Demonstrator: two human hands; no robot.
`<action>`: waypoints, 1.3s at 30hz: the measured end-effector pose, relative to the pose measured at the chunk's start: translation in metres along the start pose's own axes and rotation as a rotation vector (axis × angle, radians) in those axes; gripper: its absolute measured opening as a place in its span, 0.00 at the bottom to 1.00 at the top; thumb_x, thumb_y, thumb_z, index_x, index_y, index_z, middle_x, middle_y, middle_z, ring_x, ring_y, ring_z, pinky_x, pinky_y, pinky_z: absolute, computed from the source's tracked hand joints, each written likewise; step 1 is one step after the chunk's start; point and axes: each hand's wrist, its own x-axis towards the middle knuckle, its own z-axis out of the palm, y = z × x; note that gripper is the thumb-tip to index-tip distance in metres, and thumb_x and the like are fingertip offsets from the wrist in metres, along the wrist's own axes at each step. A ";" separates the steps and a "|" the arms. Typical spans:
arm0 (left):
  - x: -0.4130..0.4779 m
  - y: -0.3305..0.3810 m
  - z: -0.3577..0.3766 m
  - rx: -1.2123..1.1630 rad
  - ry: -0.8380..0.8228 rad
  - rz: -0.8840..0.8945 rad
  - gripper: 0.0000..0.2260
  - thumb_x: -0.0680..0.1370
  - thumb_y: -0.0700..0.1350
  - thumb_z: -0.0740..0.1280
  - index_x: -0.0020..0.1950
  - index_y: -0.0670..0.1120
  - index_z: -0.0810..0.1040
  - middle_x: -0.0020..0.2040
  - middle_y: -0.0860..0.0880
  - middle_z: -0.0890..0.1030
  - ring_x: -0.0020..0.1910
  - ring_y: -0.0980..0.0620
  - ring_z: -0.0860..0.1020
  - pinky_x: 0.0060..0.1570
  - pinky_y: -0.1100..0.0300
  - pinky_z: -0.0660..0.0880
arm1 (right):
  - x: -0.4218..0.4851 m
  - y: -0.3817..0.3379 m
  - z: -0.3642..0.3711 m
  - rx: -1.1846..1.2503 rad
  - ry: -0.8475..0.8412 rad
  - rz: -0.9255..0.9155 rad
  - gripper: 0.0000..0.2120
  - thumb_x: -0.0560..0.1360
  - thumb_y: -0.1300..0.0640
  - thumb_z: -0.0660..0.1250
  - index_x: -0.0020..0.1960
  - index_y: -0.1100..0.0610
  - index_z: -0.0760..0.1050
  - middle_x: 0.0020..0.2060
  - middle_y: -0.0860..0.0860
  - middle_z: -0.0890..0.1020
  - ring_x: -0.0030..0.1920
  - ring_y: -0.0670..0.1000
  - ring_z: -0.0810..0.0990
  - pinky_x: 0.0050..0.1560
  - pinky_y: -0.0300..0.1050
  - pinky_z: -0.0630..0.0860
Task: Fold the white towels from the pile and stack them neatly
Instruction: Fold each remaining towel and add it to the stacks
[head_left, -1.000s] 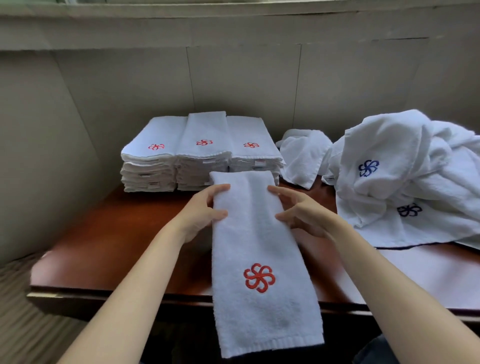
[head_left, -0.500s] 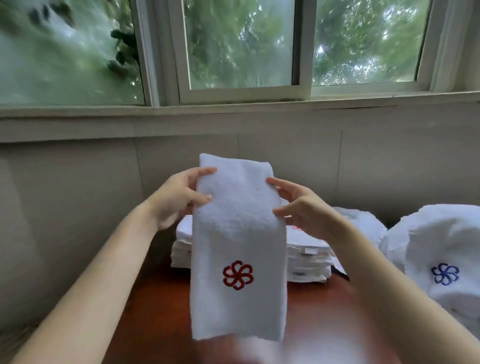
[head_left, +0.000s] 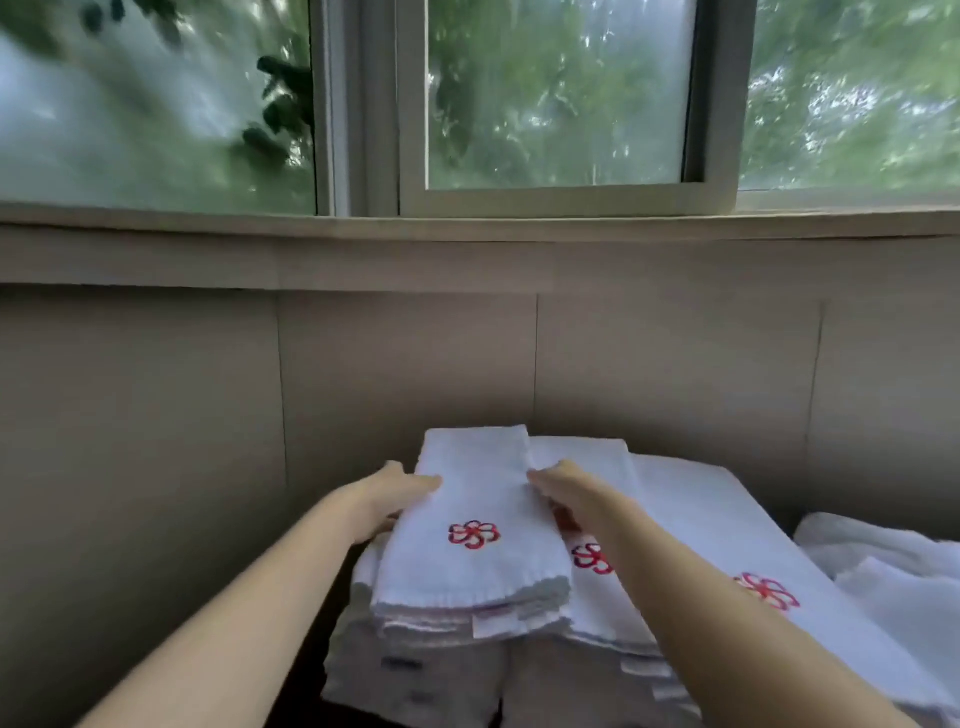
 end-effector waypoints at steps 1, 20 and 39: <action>0.004 -0.002 0.001 -0.001 0.011 0.020 0.38 0.78 0.46 0.67 0.79 0.46 0.45 0.64 0.41 0.73 0.54 0.44 0.77 0.48 0.56 0.75 | 0.005 -0.002 0.003 0.065 0.002 -0.002 0.11 0.78 0.54 0.61 0.40 0.59 0.67 0.37 0.56 0.74 0.38 0.55 0.76 0.45 0.47 0.75; -0.014 -0.022 -0.031 0.012 -0.158 -0.016 0.36 0.74 0.49 0.73 0.76 0.50 0.57 0.61 0.45 0.77 0.53 0.46 0.81 0.48 0.52 0.79 | 0.033 -0.021 0.038 0.075 0.049 -0.187 0.10 0.74 0.64 0.59 0.54 0.57 0.69 0.50 0.57 0.75 0.48 0.57 0.76 0.41 0.46 0.75; -0.041 -0.031 0.045 1.116 0.149 0.215 0.31 0.80 0.61 0.47 0.79 0.47 0.47 0.79 0.46 0.44 0.77 0.49 0.42 0.73 0.44 0.42 | 0.040 -0.040 0.065 -0.800 -0.122 -0.291 0.26 0.77 0.33 0.40 0.74 0.34 0.48 0.77 0.45 0.46 0.77 0.58 0.40 0.73 0.59 0.39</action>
